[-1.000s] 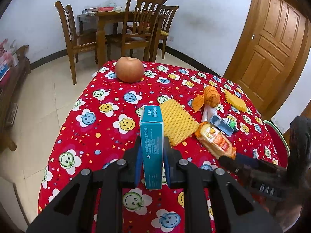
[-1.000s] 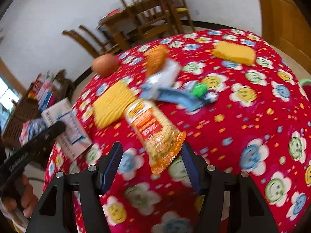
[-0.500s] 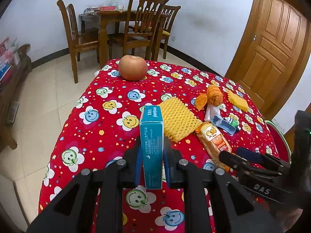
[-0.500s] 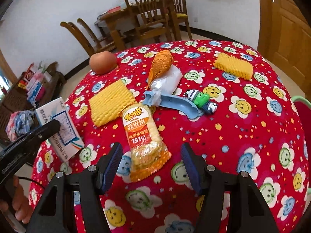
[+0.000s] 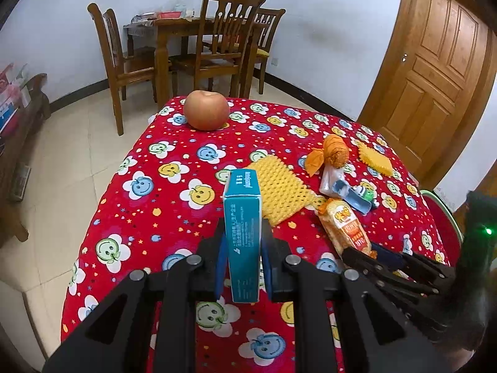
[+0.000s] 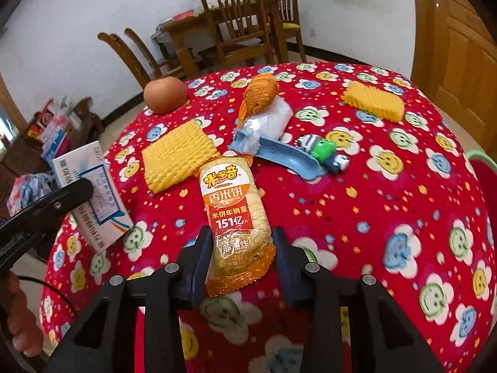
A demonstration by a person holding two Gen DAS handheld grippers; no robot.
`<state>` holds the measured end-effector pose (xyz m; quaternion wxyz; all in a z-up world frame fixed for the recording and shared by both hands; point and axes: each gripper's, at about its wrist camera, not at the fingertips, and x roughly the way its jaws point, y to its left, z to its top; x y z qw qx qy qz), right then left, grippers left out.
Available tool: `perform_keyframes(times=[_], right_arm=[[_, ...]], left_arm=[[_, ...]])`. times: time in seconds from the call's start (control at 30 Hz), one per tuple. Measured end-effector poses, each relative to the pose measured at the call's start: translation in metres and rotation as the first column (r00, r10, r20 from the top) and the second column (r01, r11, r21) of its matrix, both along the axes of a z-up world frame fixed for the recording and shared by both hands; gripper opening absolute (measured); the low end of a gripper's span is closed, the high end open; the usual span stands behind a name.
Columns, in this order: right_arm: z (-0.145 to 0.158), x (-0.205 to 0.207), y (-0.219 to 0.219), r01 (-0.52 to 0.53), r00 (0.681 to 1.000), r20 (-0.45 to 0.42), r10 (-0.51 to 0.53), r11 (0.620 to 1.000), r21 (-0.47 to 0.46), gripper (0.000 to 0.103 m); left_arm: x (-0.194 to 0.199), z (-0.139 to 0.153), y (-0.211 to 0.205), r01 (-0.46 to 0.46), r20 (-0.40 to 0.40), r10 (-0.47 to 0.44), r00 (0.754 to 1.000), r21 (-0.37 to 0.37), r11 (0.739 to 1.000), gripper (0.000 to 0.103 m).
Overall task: Collect trash
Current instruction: 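Carry the medicine box and snack bag over the red bucket with both grippers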
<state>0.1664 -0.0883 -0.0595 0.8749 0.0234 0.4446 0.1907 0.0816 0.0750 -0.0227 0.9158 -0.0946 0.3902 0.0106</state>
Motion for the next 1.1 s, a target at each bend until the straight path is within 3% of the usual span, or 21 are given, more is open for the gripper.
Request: perform_keyframes(times=[0.57,1.1], right_arm=[[0.039,-0.048,-0.085,0.113,0.991,0.055,-0.121,0.985,0.129,0.040],[0.054,-0.062,-0.184,0.319,0.936,0.094,-0.339,0.930,0.181,0.040]], left_arm=[[-0.004,0.020,-0.062,0.119,0.029,-0.120,0.992,0.028,0.993,0.019],[0.008,0.035,-0.150,0.290,0.048,-0.294,0.955,0.068,0.955,0.019]])
